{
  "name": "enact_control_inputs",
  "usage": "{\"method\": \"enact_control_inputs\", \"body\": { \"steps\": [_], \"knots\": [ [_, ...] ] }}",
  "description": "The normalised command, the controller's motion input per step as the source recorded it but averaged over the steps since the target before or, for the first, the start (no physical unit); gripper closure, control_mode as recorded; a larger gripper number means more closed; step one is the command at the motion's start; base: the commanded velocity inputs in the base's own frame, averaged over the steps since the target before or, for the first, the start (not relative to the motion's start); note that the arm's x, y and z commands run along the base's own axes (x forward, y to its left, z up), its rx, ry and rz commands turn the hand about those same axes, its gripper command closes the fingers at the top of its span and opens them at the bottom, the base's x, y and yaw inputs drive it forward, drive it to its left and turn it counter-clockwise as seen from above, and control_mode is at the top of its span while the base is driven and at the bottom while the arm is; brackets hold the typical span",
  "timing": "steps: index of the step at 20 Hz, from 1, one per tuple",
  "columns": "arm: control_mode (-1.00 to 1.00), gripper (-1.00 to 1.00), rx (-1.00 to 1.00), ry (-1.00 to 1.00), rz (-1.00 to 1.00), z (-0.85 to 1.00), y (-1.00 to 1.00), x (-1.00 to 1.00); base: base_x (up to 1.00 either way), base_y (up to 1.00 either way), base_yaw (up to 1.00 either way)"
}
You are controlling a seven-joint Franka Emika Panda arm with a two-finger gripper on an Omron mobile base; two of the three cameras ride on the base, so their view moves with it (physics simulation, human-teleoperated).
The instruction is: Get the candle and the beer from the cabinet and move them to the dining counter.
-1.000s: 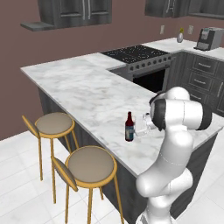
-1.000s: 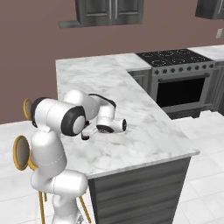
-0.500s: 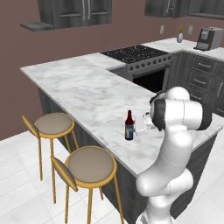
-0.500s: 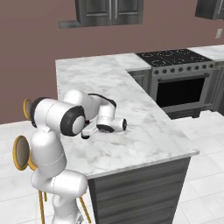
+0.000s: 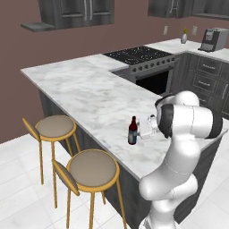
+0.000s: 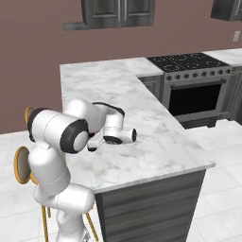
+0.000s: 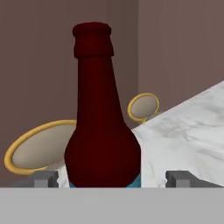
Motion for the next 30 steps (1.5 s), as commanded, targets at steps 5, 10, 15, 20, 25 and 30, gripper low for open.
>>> {"method": "enact_control_inputs", "body": {
  "steps": [5, 10, 15, 20, 25, 30],
  "knots": [
    [-1.0, -1.0, -0.01, 0.0, 0.0, 0.26, 0.0, -0.05, 0.0, 0.0, 0.0],
    [-1.0, -1.0, 0.0, 0.0, 0.0, 0.39, -0.06, -0.01, 0.0, 0.0, 0.0],
    [-1.0, -1.0, 0.0, 0.0, 0.0, 0.43, -0.19, -0.12, 0.0, 0.0, 0.0],
    [-1.0, -1.0, 0.0, 0.0, 0.0, 0.48, -0.16, -0.31, 0.0, 0.0, 0.0],
    [-1.0, -1.0, 0.02, 0.0, 0.0, 0.68, -0.07, -0.44, 0.0, 0.0, 0.0],
    [-1.0, -1.0, 0.05, 0.0, -0.12, 0.83, 0.0, -0.56, 0.0, 0.0, 0.0]
  ]
}}
